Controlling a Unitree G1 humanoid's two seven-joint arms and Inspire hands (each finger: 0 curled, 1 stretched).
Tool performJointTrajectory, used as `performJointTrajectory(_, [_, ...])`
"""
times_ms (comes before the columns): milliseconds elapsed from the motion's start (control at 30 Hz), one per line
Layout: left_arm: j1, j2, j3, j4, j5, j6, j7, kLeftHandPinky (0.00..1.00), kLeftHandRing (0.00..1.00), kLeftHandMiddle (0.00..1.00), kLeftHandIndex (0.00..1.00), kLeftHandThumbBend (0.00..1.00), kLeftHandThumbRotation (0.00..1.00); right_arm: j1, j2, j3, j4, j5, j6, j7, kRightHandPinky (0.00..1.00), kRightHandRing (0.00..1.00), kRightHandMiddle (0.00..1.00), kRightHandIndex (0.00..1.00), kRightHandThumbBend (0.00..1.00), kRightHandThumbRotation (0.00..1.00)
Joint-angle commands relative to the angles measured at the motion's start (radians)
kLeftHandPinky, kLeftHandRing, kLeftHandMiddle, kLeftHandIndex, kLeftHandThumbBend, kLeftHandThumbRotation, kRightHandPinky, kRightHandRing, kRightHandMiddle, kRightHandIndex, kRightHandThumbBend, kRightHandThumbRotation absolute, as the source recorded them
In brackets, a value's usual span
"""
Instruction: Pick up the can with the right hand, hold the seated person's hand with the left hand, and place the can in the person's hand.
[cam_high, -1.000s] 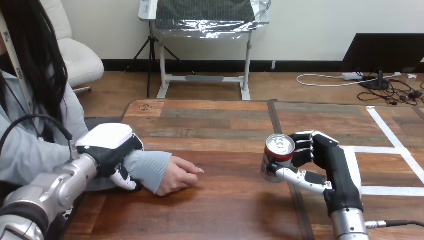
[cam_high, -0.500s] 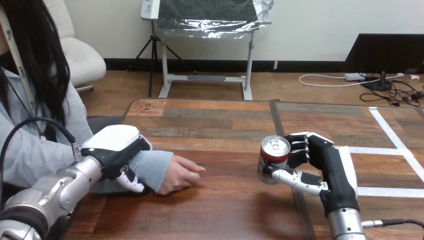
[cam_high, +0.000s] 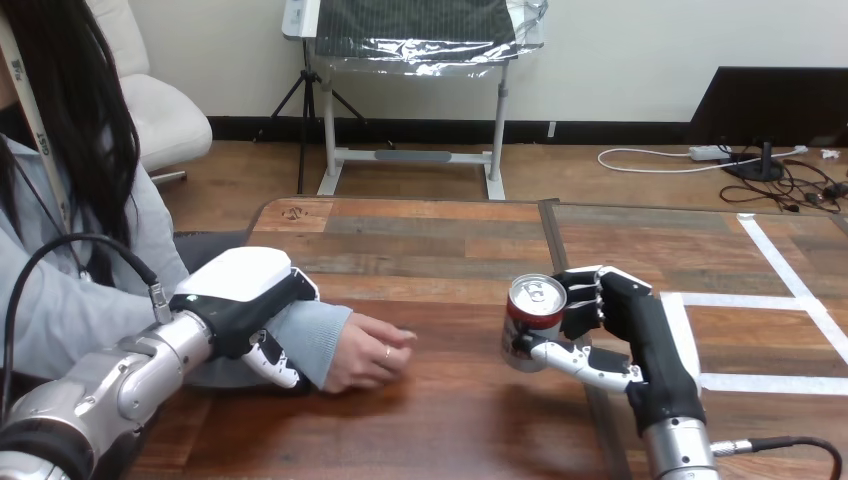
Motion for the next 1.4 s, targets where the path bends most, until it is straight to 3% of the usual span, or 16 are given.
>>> performJointTrajectory(0, [-0.009, 0.014, 0.043, -0.104, -0.041, -0.022, -0.01, 0.28, 0.35, 0.43, 0.46, 0.85, 0.0, -0.086, 0.01, 0.007, -0.06, 0.001, -0.02, -0.003, 0.43, 0.46, 0.53, 0.56, 0.74, 0.0])
performJointTrajectory(333, [0.028, 0.026, 0.073, -0.211, -0.063, -0.007, -0.052, 0.27, 0.34, 0.42, 0.45, 0.86, 0.0, -0.094, 0.03, 0.008, -0.056, 0.012, -0.02, 0.014, 0.45, 0.45, 0.52, 0.55, 0.73, 0.0])
performJointTrajectory(533, [0.05, 0.028, 0.092, -0.265, -0.066, 0.01, -0.076, 0.28, 0.35, 0.42, 0.45, 0.86, 0.0, -0.099, 0.034, 0.019, -0.055, -0.006, -0.018, -0.005, 0.45, 0.45, 0.52, 0.55, 0.74, 0.0])
performJointTrajectory(933, [0.075, 0.027, 0.113, -0.317, -0.074, 0.016, -0.096, 0.29, 0.36, 0.43, 0.45, 0.87, 0.0, -0.105, 0.047, 0.027, -0.051, -0.007, -0.021, 0.012, 0.45, 0.45, 0.52, 0.55, 0.72, 0.0])
performJointTrajectory(1367, [0.097, 0.03, 0.125, -0.372, -0.089, 0.035, -0.123, 0.3, 0.36, 0.43, 0.45, 0.88, 0.0, -0.105, 0.057, 0.039, -0.074, -0.032, -0.002, -0.004, 0.48, 0.46, 0.52, 0.55, 0.73, 0.0])
